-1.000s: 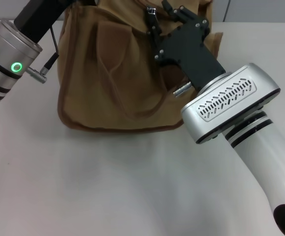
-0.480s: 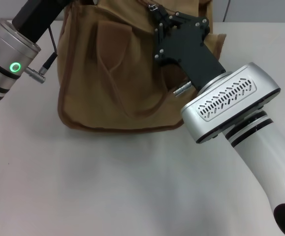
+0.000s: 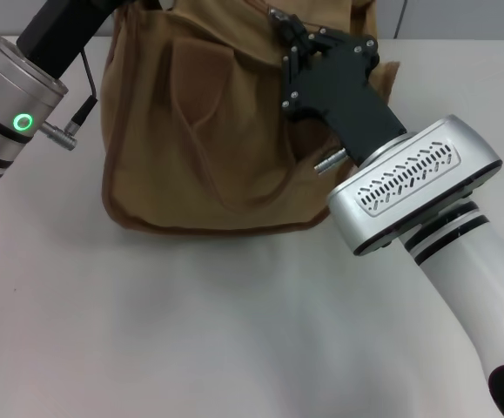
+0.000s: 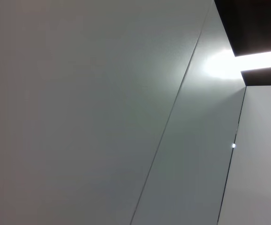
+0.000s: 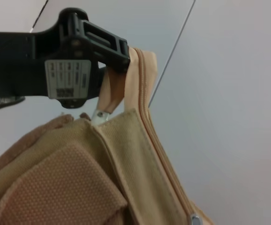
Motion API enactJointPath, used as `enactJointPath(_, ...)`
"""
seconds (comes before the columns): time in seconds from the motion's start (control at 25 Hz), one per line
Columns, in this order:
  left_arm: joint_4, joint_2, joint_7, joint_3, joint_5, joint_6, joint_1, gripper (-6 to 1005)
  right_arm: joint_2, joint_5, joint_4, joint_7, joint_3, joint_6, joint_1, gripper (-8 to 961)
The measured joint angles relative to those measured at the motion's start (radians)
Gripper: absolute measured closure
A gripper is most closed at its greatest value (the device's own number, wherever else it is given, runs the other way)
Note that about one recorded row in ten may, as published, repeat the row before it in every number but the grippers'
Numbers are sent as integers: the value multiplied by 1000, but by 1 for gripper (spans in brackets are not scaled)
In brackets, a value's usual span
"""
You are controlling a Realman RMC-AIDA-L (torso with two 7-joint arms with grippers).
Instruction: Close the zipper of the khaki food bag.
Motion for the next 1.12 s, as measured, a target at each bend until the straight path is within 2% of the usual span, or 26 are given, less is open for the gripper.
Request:
enactJointPath(0.52, -1, 0, 0, 0, -3, 0, 3, 973, 0, 8, -14, -1, 37, -1, -28, 951)
enactJointPath(0.84, 0, 0, 0, 0, -6, 0, 4, 973, 0, 8, -24, -1, 108, -2, -89, 952)
enactJointPath(1.12, 3, 0, 0, 0, -7, 0, 7, 973, -2, 7, -36, 8, 120, -14, -104, 952)
